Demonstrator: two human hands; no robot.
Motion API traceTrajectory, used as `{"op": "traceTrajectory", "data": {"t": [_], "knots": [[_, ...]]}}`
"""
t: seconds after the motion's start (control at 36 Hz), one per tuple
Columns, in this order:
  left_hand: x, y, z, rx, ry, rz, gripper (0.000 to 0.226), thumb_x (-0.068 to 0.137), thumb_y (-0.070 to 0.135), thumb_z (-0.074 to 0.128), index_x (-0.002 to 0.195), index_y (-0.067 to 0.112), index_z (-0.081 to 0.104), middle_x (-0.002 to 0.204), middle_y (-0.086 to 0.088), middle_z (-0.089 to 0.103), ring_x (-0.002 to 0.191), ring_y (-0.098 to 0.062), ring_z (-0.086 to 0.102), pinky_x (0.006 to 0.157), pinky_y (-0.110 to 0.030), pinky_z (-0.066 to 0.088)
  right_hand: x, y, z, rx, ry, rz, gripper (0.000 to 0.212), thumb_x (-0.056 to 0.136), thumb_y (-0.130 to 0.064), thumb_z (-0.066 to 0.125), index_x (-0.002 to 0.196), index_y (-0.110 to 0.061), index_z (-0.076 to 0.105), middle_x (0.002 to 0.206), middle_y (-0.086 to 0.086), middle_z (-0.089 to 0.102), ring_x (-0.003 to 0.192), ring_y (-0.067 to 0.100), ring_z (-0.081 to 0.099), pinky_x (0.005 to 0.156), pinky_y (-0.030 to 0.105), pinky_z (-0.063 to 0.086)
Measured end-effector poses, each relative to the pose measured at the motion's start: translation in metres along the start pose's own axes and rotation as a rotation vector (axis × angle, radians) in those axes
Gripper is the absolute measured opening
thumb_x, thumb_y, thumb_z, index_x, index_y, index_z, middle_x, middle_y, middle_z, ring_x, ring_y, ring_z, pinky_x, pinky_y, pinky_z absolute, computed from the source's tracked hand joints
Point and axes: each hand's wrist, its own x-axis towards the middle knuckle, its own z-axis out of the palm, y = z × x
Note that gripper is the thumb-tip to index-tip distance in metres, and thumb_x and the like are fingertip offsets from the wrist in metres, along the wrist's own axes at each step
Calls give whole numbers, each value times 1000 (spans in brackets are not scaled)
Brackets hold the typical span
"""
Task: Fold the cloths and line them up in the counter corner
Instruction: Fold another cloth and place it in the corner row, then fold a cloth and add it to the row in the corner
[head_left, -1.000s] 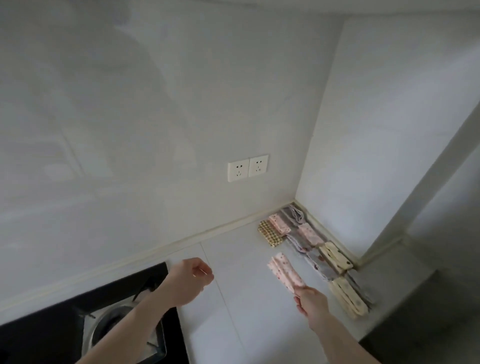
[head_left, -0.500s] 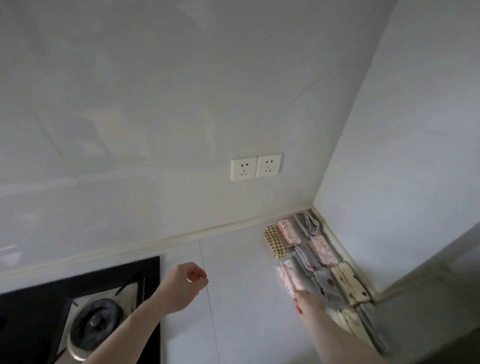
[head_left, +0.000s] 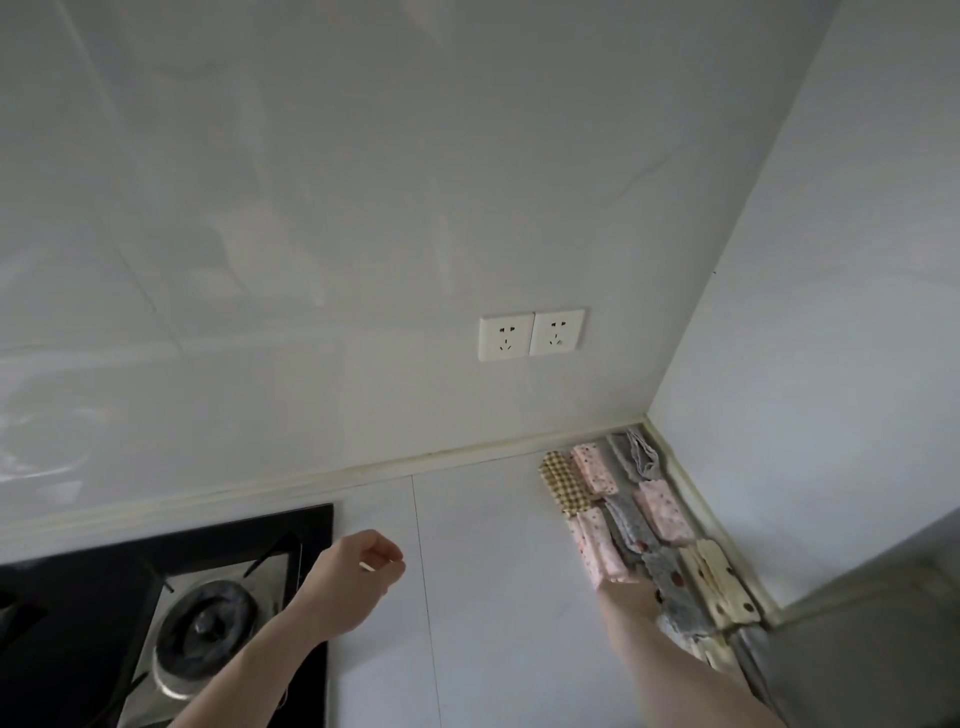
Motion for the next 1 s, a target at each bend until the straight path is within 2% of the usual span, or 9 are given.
{"op": "traceTrajectory", "data": {"t": [0.08,0.22,0.39,0.5,0.58,0.69,0.78,0.83,1.0], "knots": [[-8,-7,-2,-2,12,-10,3,88,25,71,87,27,71,82,7,74,66,-5,69,69,-24,55,-52,-13,-2,-63,88,-157,51,97,-15,61,142,-1,41,146,24,37,119,42,57,95,41,48],[-31,-26,-12,-11,57,-39,4,87,28,73,89,30,70,84,10,74,78,-4,69,81,-28,55,-103,-18,19,-112,-43,-465,49,94,-14,66,138,-16,46,143,15,40,113,34,62,92,45,52],[-89,-76,-40,-53,141,-101,11,88,27,74,96,32,68,95,11,71,87,-1,65,76,-17,48,-189,-36,63,-124,-319,-667,54,87,1,56,134,-24,48,128,-1,44,86,13,64,83,34,54],[-144,-128,-75,-78,254,-154,10,83,31,78,90,31,71,91,11,71,85,-3,67,76,-21,52,-267,-42,110,-151,-457,-837,53,85,1,53,132,-24,53,129,-2,50,95,11,62,81,16,44],[-190,-160,-99,-87,331,-171,9,85,26,76,92,30,71,91,12,70,82,0,67,70,-11,49,-330,-43,138,-175,-567,-961,48,87,-3,57,124,-35,53,123,-8,50,85,3,63,71,6,45],[-256,-214,-129,-111,452,-229,13,85,29,75,94,36,68,103,13,63,91,-2,64,75,-18,51,-417,-31,170,-186,-742,-1040,46,88,-9,58,118,-44,51,119,-14,54,92,3,64,83,22,55],[-310,-257,-150,-126,518,-263,12,88,30,74,96,36,67,109,14,59,96,-3,62,78,-24,54,-481,-14,193,-241,-841,-1099,48,87,-9,57,120,-44,52,122,-19,53,102,0,59,76,15,48],[-343,-282,-161,-125,554,-266,12,91,32,72,97,38,65,113,13,58,99,-2,61,75,-18,51,-519,-1,208,-245,-911,-1116,49,85,-6,56,117,-44,53,127,-17,51,106,1,57,78,14,45],[-427,-344,-190,-149,652,-328,10,92,33,70,97,39,64,111,12,57,100,-1,59,76,-25,53,-606,35,245,-325,-1033,-1177,48,88,-6,57,117,-44,53,126,-18,50,110,0,54,79,17,50]]}}
